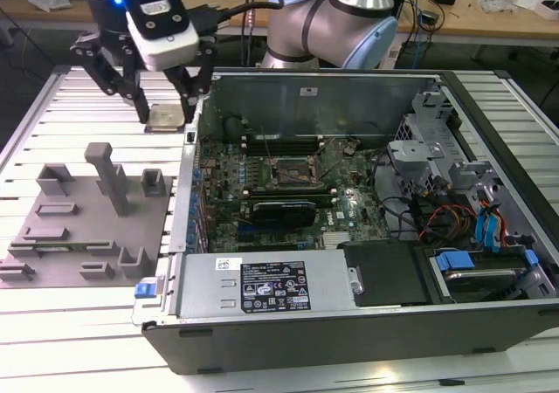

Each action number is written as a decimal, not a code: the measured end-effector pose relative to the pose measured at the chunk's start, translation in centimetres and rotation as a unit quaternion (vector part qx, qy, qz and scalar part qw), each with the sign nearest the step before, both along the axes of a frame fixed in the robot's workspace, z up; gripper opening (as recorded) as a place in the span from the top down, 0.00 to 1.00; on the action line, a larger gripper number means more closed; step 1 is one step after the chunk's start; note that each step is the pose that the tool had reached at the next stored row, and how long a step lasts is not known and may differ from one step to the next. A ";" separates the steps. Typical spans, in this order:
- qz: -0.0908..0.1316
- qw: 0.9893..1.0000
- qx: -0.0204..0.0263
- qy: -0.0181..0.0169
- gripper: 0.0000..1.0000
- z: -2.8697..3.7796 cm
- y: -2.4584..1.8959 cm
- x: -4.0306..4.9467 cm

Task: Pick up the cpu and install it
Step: 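Pick up the cpu and move it towards the insertion slot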

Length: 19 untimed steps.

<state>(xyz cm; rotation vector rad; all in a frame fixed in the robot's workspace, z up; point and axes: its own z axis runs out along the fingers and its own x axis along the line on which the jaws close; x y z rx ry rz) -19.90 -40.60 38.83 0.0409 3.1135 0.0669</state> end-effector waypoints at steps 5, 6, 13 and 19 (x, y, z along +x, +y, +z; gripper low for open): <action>0.000 1.000 0.000 0.000 0.45 0.00 0.00 1.72; 0.000 1.000 0.000 0.000 0.45 0.00 0.00 2.10; 0.000 1.000 0.000 0.000 0.45 0.00 0.00 5.93; 0.000 1.000 0.000 0.000 0.45 0.01 0.00 8.93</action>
